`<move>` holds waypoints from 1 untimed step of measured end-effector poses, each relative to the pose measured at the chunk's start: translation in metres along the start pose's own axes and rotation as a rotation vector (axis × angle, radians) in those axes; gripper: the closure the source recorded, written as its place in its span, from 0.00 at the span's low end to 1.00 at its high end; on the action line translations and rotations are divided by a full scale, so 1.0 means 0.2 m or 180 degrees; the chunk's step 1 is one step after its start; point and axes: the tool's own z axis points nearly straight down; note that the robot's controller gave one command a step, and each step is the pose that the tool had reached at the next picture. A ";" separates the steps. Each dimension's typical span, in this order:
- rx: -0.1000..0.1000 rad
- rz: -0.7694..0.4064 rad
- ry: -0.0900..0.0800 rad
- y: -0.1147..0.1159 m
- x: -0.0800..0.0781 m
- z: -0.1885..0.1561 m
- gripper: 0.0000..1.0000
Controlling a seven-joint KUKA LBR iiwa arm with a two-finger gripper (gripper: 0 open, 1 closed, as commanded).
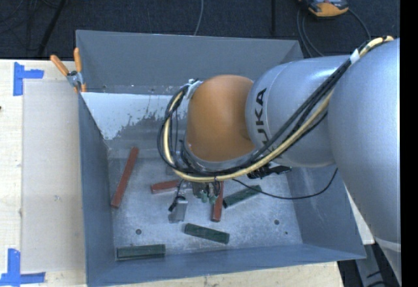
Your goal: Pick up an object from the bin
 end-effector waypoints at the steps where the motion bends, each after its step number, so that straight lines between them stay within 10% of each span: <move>1: 0.0011 -0.0416 0.0000 -0.06 0.11 0.12 0.00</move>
Offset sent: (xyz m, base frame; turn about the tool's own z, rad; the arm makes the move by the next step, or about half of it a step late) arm 0.0335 -0.0507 0.0179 -0.5996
